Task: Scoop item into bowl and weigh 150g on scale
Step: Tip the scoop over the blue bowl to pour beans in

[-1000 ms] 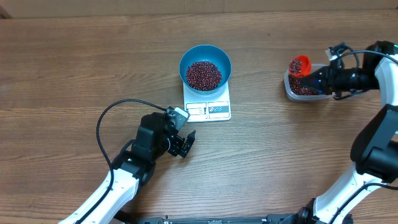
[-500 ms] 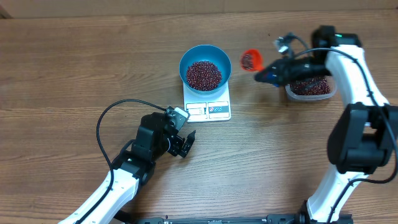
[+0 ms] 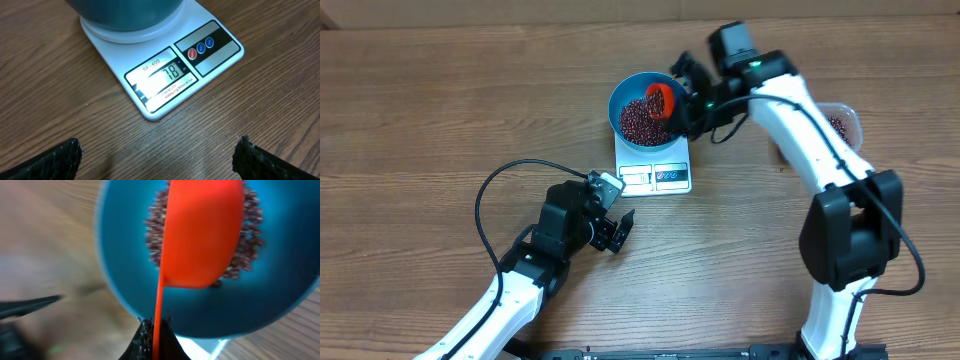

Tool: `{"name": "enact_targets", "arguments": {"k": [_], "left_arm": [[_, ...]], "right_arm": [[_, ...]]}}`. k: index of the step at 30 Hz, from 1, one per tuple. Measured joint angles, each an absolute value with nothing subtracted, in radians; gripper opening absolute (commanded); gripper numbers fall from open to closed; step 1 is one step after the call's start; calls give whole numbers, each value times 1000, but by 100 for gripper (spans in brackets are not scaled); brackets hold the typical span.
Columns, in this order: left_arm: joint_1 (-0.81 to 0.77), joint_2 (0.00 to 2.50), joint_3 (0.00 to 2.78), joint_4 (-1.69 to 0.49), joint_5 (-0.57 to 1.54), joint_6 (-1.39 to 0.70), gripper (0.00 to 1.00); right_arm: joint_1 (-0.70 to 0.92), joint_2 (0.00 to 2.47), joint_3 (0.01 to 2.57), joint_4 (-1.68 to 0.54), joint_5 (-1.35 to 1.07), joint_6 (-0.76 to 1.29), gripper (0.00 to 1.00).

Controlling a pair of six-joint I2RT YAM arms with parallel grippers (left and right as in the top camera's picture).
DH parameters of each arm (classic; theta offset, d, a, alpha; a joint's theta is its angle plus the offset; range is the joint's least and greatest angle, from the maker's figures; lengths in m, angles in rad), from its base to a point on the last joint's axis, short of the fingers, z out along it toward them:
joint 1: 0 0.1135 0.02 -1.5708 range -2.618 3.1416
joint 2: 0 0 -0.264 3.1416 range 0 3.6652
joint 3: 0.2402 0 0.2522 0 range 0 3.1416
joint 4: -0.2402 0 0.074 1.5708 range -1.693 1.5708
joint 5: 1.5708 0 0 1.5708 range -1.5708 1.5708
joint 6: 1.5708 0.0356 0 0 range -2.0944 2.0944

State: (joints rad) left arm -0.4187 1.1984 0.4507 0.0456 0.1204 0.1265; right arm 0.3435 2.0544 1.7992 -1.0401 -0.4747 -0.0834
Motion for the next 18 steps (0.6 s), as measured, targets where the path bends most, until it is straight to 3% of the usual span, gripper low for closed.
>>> {"name": "enact_targets", "arguments": {"k": [9, 18], "left_arm": [[-419, 1198, 451, 46, 120, 126, 99], [-419, 1198, 451, 46, 120, 126, 100]], "right_arm": [[492, 2054, 1837, -1043, 24, -52, 4], [608, 2054, 1848, -1040, 371, -52, 4]]}}
